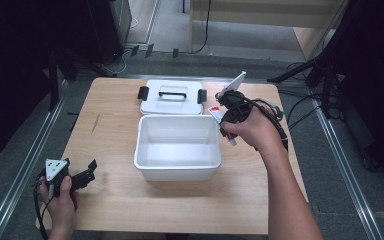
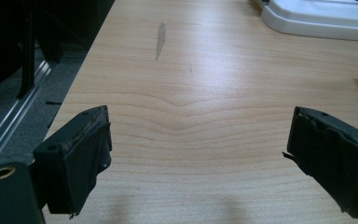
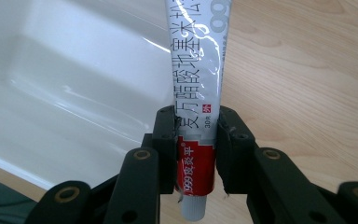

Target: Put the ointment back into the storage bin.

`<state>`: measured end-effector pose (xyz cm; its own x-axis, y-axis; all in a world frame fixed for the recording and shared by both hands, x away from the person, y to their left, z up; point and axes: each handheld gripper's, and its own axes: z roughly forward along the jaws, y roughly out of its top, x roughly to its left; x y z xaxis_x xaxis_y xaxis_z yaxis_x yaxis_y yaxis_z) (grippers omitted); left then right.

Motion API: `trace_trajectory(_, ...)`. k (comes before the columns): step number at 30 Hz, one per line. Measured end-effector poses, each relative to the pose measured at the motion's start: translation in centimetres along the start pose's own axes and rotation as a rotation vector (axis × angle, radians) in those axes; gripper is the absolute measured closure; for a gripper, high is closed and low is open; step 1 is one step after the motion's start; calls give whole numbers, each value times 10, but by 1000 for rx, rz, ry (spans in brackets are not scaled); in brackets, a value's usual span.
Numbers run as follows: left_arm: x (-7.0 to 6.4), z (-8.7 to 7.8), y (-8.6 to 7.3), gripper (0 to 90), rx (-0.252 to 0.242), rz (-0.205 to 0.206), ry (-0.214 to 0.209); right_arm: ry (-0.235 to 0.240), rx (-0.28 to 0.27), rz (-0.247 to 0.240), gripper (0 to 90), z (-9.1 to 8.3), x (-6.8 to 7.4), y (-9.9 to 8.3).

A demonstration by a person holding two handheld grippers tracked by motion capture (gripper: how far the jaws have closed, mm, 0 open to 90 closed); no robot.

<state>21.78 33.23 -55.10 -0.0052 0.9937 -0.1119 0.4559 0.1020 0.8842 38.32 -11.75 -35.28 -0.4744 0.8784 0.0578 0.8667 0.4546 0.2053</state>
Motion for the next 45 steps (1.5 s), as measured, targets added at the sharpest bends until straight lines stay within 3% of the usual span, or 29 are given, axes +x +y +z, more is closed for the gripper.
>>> trace_trajectory(5,0,0,0,69,-1,-2,-1,17,4,-39,728,5,13,7)
trace_trajectory(14,0,0,0,69,-3,-4,-1,78,-11,-146,728,12,34,13)
trace_trajectory(16,1,0,0,69,-3,-4,-2,84,-17,-188,727,14,37,14)
trace_trajectory(21,1,0,0,69,-2,-4,-3,115,-29,-358,726,20,46,12)
trace_trajectory(25,1,0,0,69,-2,-7,-3,136,-79,-619,726,26,47,7)
trace_trajectory(28,1,0,0,69,-2,-6,-3,154,-102,-741,725,30,47,3)
trace_trajectory(29,1,0,0,69,-1,-6,-3,149,-104,-762,725,31,47,3)
trace_trajectory(31,1,0,0,69,-1,-6,-3,134,-105,-792,725,33,47,2)
trace_trajectory(36,1,0,0,69,-3,-6,-3,127,-90,-815,725,38,49,1)
trace_trajectory(45,1,0,0,69,0,-6,-5,135,-46,-820,725,56,52,-2)
